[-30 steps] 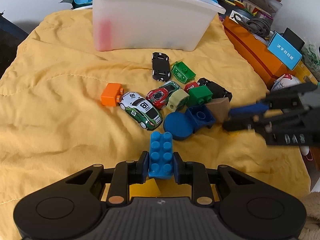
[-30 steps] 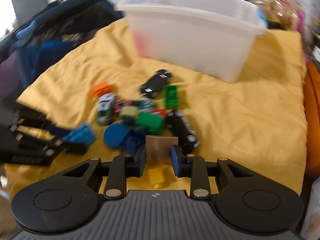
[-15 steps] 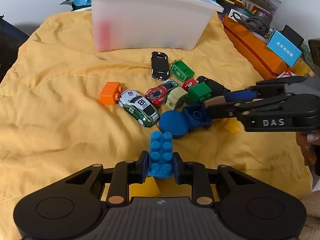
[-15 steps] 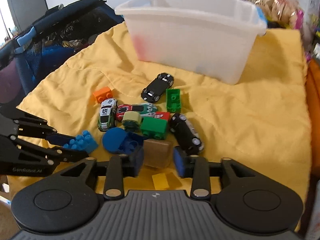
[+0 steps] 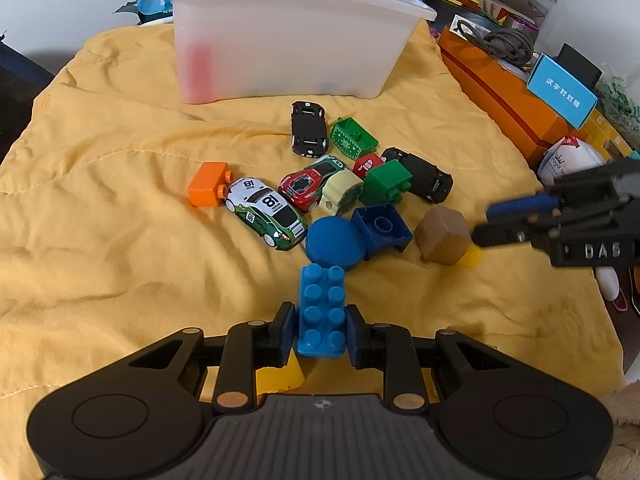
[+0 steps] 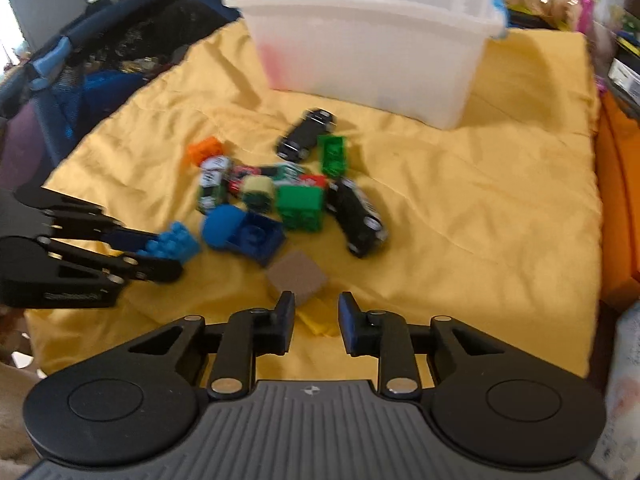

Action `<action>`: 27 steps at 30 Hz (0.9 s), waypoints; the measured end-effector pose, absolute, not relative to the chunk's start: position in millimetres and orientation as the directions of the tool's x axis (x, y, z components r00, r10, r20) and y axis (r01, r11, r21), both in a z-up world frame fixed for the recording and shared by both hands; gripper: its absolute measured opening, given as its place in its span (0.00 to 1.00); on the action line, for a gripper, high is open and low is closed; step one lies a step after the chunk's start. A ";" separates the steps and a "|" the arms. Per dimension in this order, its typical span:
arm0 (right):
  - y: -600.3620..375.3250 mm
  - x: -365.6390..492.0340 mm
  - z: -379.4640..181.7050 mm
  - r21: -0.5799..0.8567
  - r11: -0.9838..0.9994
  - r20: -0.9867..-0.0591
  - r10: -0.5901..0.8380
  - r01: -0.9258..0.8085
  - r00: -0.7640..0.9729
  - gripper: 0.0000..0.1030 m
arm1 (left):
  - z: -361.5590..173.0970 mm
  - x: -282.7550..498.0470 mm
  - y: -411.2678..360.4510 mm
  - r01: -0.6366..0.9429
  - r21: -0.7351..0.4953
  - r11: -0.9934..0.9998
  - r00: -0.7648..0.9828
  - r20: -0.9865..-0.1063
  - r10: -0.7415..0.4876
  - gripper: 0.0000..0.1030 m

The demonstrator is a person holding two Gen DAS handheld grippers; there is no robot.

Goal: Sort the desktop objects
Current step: 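Grasp the dark blue square brick with the right tool while the left tool holds the blue brick, then carry both blue bricks over the clear bin and open both tools to drop them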

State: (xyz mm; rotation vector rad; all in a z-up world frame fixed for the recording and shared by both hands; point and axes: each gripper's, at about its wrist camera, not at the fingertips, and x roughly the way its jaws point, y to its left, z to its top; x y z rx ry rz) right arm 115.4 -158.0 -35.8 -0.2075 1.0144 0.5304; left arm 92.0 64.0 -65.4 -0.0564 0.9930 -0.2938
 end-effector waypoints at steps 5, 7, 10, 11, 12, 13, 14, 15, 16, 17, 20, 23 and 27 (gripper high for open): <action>-142.0 112.0 -27.4 0.048 0.810 -0.792 0.388 -0.585 0.472 0.34 | -64.8 89.5 61.5 0.227 -0.154 0.962 0.510 -0.823 -0.252 0.28; -126.0 111.7 -30.9 0.032 0.781 -0.788 0.404 -0.624 0.464 0.37 | -64.6 88.0 62.4 0.225 -0.149 0.963 0.510 -0.824 -0.247 0.28; -105.4 113.7 -41.2 0.031 0.758 -0.791 0.418 -0.652 0.448 0.40 | -64.7 86.3 65.3 0.217 -0.155 0.964 0.512 -0.823 -0.247 0.29; -99.9 115.2 -44.2 0.014 0.764 -0.789 0.405 -0.645 0.462 0.45 | -64.8 86.1 66.0 0.215 -0.157 0.964 0.512 -0.822 -0.249 0.29; -95.5 117.1 -45.8 -0.008 0.778 -0.790 0.380 -0.629 0.481 0.48 | -65.0 85.7 66.3 0.216 -0.159 0.963 0.512 -0.822 -0.250 0.29; -92.7 119.1 -47.3 -0.018 0.785 -0.793 0.366 -0.619 0.487 0.52 | -64.9 85.7 66.4 0.218 -0.158 0.963 0.512 -0.821 -0.251 0.29; -91.2 122.2 -48.5 -0.022 0.791 -0.797 0.356 -0.612 0.488 0.53 | -65.1 85.9 66.2 0.221 -0.158 0.962 0.512 -0.821 -0.252 0.29; -89.3 125.1 -50.2 -0.025 0.793 -0.801 0.348 -0.609 0.487 0.54 | -65.0 85.7 66.1 0.223 -0.157 0.962 0.511 -0.821 -0.252 0.29; -87.9 126.9 -51.6 -0.024 0.789 -0.803 0.350 -0.614 0.482 0.54 | -64.9 86.1 66.2 0.225 -0.158 0.961 0.510 -0.822 -0.254 0.29; -86.7 128.0 -52.9 -0.025 0.781 -0.807 0.353 -0.624 0.474 0.55 | -64.9 86.6 66.5 0.227 -0.160 0.961 0.509 -0.822 -0.257 0.29; -77.4 128.2 -56.7 -0.062 0.737 -0.829 0.338 -0.673 0.446 0.55 | -65.3 87.9 67.7 0.230 -0.166 0.959 0.508 -0.820 -0.264 0.29; -70.1 122.8 -57.5 -0.104 0.682 -0.842 0.328 -0.724 0.429 0.47 | -65.2 89.5 69.0 0.232 -0.175 0.957 0.506 -0.819 -0.272 0.29; -72.2 124.1 -57.8 -0.106 0.662 -0.860 0.313 -0.742 0.402 0.47 | -65.2 91.4 68.6 0.239 -0.177 0.955 0.504 -0.817 -0.278 0.29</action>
